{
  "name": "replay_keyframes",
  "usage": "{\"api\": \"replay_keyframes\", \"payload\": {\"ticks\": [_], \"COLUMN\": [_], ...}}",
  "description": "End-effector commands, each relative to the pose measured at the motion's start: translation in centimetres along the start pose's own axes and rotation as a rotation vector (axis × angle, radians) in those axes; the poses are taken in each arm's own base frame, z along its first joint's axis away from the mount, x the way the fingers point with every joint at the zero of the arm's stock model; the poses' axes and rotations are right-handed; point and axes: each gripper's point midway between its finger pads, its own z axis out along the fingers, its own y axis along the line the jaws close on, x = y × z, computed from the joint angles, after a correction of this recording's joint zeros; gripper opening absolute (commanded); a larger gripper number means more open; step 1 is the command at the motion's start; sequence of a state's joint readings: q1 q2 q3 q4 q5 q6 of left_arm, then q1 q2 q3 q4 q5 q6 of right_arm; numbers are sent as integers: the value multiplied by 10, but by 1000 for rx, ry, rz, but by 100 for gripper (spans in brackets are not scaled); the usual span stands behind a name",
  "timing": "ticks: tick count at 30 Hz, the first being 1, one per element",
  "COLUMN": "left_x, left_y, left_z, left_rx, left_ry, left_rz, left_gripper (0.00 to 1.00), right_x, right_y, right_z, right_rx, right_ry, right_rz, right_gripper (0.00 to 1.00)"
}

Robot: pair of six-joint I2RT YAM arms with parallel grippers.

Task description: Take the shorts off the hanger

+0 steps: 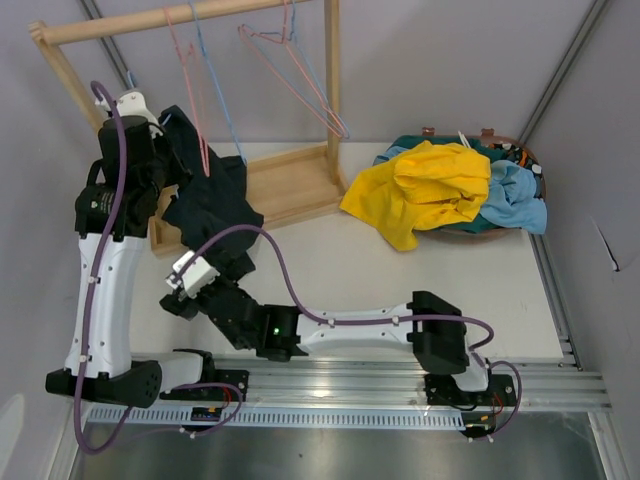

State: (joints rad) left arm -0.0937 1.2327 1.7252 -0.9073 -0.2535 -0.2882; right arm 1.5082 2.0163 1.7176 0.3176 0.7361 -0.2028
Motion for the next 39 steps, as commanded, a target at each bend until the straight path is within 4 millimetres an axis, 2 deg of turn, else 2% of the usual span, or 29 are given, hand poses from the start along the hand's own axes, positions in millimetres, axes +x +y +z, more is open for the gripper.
{"api": "replay_keyframes", "payload": {"ticks": [1, 2, 6, 8, 9, 11, 12, 13, 14, 15, 16, 17, 18, 19, 20, 21, 22, 24, 26, 27, 28, 30, 32, 33, 34, 35, 37, 38, 39], "left_x": [-35, -39, -36, -33, -34, -37, -37, -38, -47, -50, -50, -61, -61, -60, -69, -70, -69, -77, -75, -77, -65, -63, -47, -43, -39, -27, -21, -11, -11], "left_y": [-12, -12, -11, -11, -11, -10, -9, -9, -8, -8, -8, -6, -4, -3, -1, 0, 2, 3, -4, -9, -11, -19, -27, -39, -44, -46, -48, -47, -45], "left_z": [-23, -27, -33, -34, -34, -34, -31, -30, -33, -33, -27, -31, -28, -19, -22, -19, -13, -15, -14, -17, -11, -29, -37, -53, -60, -63, -81, -83, -94], "left_rx": [67, 73, 82, 83, 83, 76, 69, 64, 60, 52, 41, 26, 12, -9, -27, -39, -58, -71, -33, -3, 14, 89, 152, 241, 275, 293, 340, 341, 352], "left_ry": [-107, -118, -110, -106, -109, -119, -118, -119, -145, -153, -143, -172, -165, -150, -174, -170, -160, -177, -159, -173, -142, -153, -102, -92, -81, -46, -36, -7, -21], "left_rz": [-27, -30, -23, -18, -17, -12, -9, -6, -8, -7, -1, -2, 3, 13, 12, 17, 21, 17, 17, 8, 16, 3, -20, -26, -33, -27, -32, -30, -34], "left_gripper": [0, 0, 0, 0, 0, 0, 0, 0, 0, 0, 0, 0, 0, 0, 0, 0, 0, 0, 0, 0, 0, 0, 0, 0, 0, 0, 0, 0, 0], "right_x": [-26, -23, -12, -10, -10, -11, -9, -6, -13, 11, 19, 12, 41, 48, 53, 65, 67, 71, 79, 79, 79, 75, 72, 69, 70, 61, 54, 48, 45], "right_y": [-19, -21, -40, -50, -52, -52, -50, -49, -40, -33, -30, -16, -11, -10, 6, 5, 8, 16, 16, 16, 12, 2, -29, -37, -71, -87, -116, -154, -169], "right_z": [25, 29, 48, 58, 60, 58, 54, 48, 35, 24, 12, -12, -30, -45, -67, -84, -97, -124, -133, -131, -128, -116, -88, -76, -52, -37, -9, 15, 26], "right_rx": [46, 52, 131, 165, 168, 165, 155, 165, 147, 129, 140, 115, 106, 134, 109, 105, 102, 93, 104, 110, 122, 150, 209, 189, 245, 269, 282, 347, 364], "right_ry": [-69, -69, -81, -84, -84, -81, -73, -67, -76, -36, -20, -28, 12, 27, 38, 68, 76, 93, 113, 114, 112, 97, 85, 80, 76, 50, 38, 33, 31], "right_rz": [75, 81, 69, 67, 67, 65, 59, 61, 71, 39, 43, 63, 33, 56, 62, 46, 53, 61, 53, 53, 45, 67, 104, 92, 97, 115, 92, 97, 94], "right_gripper": [99, 99, 99, 94, 69, 35, 0, 0, 0, 0, 0, 0, 0, 0, 0, 0, 0, 0, 0, 0, 0, 0, 0, 0, 0, 0, 0, 0, 0]}}
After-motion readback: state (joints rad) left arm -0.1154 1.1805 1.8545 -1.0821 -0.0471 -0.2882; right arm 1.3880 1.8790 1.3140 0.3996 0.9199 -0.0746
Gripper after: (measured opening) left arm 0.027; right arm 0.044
